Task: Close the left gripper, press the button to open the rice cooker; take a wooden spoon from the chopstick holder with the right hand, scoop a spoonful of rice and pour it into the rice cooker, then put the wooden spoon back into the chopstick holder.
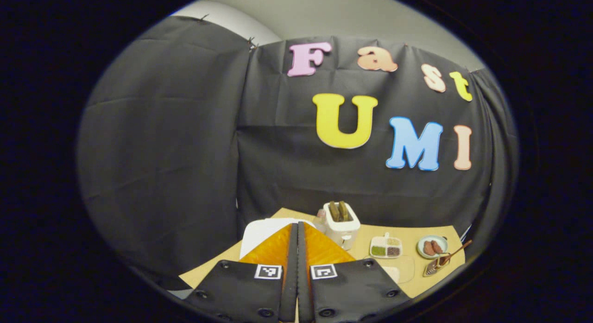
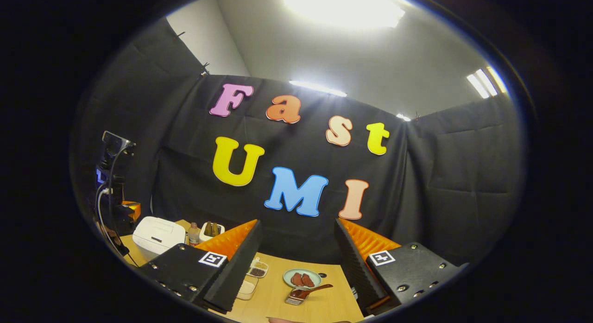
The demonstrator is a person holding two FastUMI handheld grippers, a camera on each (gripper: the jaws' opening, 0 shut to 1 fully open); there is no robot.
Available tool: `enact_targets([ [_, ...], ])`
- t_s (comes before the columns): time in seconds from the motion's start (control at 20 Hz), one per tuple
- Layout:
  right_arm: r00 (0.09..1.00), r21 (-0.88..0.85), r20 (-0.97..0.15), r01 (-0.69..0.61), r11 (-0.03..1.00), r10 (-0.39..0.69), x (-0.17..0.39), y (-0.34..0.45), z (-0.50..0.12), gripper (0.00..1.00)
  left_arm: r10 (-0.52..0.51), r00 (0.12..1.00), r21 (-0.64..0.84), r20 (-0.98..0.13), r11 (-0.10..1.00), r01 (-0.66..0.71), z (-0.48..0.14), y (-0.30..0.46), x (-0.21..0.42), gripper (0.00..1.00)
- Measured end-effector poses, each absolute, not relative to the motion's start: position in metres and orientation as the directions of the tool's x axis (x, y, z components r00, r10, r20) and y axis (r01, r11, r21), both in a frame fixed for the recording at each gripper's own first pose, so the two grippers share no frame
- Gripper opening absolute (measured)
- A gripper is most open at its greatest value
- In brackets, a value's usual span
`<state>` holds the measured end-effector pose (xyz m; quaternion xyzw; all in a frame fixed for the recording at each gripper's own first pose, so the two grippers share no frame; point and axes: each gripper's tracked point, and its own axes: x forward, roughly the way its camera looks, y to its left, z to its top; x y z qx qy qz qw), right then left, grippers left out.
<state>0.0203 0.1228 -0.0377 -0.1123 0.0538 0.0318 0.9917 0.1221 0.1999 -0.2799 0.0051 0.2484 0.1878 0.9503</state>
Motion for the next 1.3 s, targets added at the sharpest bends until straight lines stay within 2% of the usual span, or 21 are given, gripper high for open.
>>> enact_targets([
  [0.3, 0.98, -0.256, -0.198, -0.043, 0.966, -0.009, 0.037, 0.122, -0.055, 0.96, 0.392, 0.686, 0.158, -0.613, 0.911, -0.38, -0.384, 0.233, 0.145, 0.08],
  [0.5, 0.973, -0.292, -0.229, -0.049, 0.955, -0.02, 0.048, 0.126, -0.064, 0.96, 0.41, 0.571, 0.219, -0.711, 0.901, -0.374, -0.455, 0.246, 0.148, 0.09],
  [0.85, 0.967, -0.323, -0.256, -0.069, 0.944, -0.017, 0.056, 0.131, -0.072, 0.96, 0.4, 0.488, 0.236, -0.776, 0.902, -0.363, -0.493, 0.252, 0.147, 0.09],
  [1.15, 0.966, -0.306, -0.257, -0.062, 0.95, -0.02, 0.054, 0.125, -0.072, 0.96, 0.4, 0.482, 0.23, -0.78, 0.899, -0.373, -0.493, 0.252, 0.15, 0.09],
  [1.3, 0.966, -0.308, -0.255, -0.054, 0.95, -0.028, 0.049, 0.119, -0.072, 0.96, 0.404, 0.565, 0.182, -0.72, 0.895, -0.408, -0.469, 0.252, 0.159, 0.09],
])
